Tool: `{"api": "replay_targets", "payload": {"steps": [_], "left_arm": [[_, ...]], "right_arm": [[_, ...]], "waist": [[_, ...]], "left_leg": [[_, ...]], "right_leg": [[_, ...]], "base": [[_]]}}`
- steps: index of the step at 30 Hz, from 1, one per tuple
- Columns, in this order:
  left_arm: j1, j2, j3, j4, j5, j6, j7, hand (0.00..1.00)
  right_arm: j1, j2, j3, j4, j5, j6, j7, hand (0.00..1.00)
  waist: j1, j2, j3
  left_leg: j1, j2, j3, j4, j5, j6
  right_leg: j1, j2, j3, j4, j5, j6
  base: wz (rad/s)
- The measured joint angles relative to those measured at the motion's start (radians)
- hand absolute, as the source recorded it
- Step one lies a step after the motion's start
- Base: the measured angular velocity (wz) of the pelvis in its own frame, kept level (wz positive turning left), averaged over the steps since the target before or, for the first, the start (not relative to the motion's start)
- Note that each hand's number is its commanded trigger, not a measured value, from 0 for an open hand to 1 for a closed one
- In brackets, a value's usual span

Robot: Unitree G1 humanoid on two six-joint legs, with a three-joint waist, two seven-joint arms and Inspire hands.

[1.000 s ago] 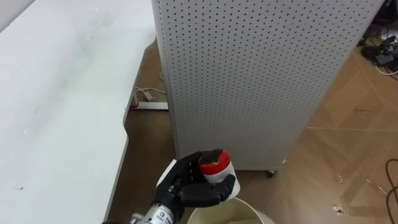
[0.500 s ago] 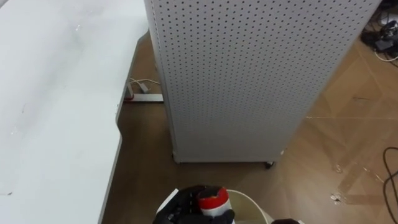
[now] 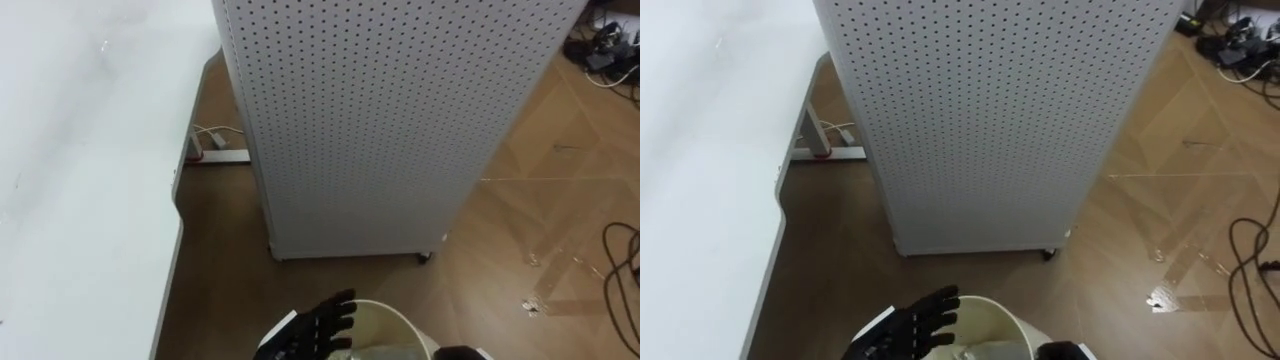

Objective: Pick garbage

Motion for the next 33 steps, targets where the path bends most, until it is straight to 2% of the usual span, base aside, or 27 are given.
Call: {"api": "replay_targets", "payload": {"steps": [5,15,17,20,24,26,30,33], "left_arm": [[0.009,0.001,0.0,0.0,0.0,0.0,-0.019,0.0],[0.012,0.004,0.0,-0.021,0.021,0.0,-0.023,0.0],[0.018,0.021,0.0,-0.072,0.064,0.0,-0.02,0.0],[0.018,0.028,0.007,-0.127,0.101,-0.002,-0.015,0.0],[0.018,0.023,0.031,-0.188,0.146,-0.007,0.006,0.0],[0.018,0.023,0.061,-0.22,0.213,-0.022,0.024,0.0],[0.02,0.033,0.096,-0.294,0.315,-0.027,0.069,0.0],[0.02,0.037,0.133,-0.349,0.423,-0.06,0.125,0.0]], "right_arm": [[0.001,-0.01,-0.002,0.003,0.038,0.0,-0.006,1.0],[0.001,-0.01,-0.002,-0.008,0.039,-0.001,-0.009,1.0],[0.003,-0.01,-0.002,-0.007,0.039,-0.001,-0.009,1.0],[0.021,-0.013,-0.002,-0.012,0.061,-0.002,-0.011,1.0],[0.053,-0.014,-0.003,-0.032,0.076,-0.003,-0.018,1.0],[0.057,-0.015,-0.013,-0.032,0.076,-0.003,-0.018,1.0],[0.061,-0.017,-0.036,-0.034,0.077,-0.004,-0.019,1.0],[0.08,-0.018,-0.04,-0.038,0.078,-0.005,-0.02,1.0]], "waist": [[-0.002,0.005,0.002],[-0.002,0.013,0.001],[-0.005,0.016,0.0015],[-0.002,0.017,0.0014],[-0.002,0.016,0.0011],[-0.002,0.016,0.001],[-0.002,0.013,0.0002],[0.0,0.001,-0.0051]], "left_leg": [[0.014,0.001,0.005,-0.003,0.0,0.0],[0.021,0.001,0.006,-0.003,0.0,0.0],[0.026,0.001,0.006,-0.003,0.0,0.0],[0.044,0.0,0.006,-0.004,0.0,0.0],[0.063,0.0,0.007,-0.007,0.0,0.0],[0.078,0.0,0.014,-0.01,0.0,0.0],[0.116,0.0,0.015,-0.027,0.0,0.0],[0.139,-0.001,0.024,-0.035,0.001,0.002]], "right_leg": [[0.009,0.0,0.002,0.002,0.0,0.0],[0.019,0.0,-0.001,0.003,0.0,0.0],[0.023,0.0,-0.001,0.005,0.0,0.0],[0.04,0.001,0.002,0.005,0.0,0.0],[0.061,0.0,0.001,-0.002,0.0,0.0],[0.072,0.001,0.003,-0.001,0.0,0.0],[0.098,0.004,0.01,-0.001,0.0,0.0],[0.107,0.005,0.018,0.011,0.0,0.001]], "base": [[-0.04],[0.0],[0.0],[0.0],[0.0],[-0.05],[-0.06],[-0.08]]}}
